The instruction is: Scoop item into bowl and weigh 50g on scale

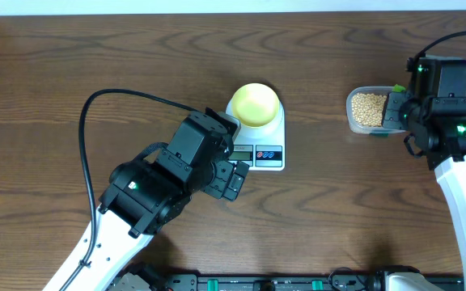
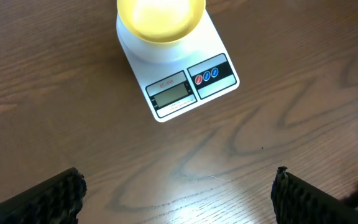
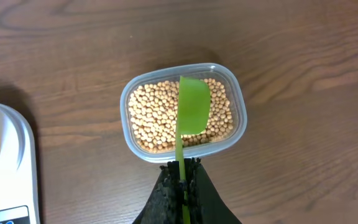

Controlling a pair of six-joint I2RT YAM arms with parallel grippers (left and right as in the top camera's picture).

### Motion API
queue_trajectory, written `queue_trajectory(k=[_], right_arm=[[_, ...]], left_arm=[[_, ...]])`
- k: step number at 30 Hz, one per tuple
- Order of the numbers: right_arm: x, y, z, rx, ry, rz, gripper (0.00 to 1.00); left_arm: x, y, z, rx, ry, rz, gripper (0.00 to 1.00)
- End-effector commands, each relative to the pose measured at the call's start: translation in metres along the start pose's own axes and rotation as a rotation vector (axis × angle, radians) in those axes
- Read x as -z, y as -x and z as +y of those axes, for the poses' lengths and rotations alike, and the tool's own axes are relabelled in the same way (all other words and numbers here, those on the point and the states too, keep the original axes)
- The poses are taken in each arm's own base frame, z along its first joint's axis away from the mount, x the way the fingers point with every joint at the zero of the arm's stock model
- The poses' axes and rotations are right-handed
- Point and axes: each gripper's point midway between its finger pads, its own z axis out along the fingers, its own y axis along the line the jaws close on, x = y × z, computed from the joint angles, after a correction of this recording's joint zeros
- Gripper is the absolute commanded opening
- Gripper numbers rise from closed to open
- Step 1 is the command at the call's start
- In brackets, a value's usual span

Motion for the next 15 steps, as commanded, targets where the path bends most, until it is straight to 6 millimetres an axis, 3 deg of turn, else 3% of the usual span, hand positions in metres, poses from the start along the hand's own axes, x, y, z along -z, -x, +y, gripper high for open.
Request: queue_trajectory(k=[1,12,15], right_arm=[[0.004,0.008,0.000,-0.012,0.006,-0.024,0.01],[0.005,0.024,-0.006,-0.057,-0.032,-0.094,0.02],[0.007,0.029,-0.018,-0.063,-0.101,-0.119,0.02]], left_arm=[[-0.001,-0.001,0.003,0.016,0.015,0.002,0.98],[-0.001,-0.001,0.003,0.016,0.015,0.002,0.98],[-0.001,-0.001,0.003,0.016,0.015,0.002,0.98]])
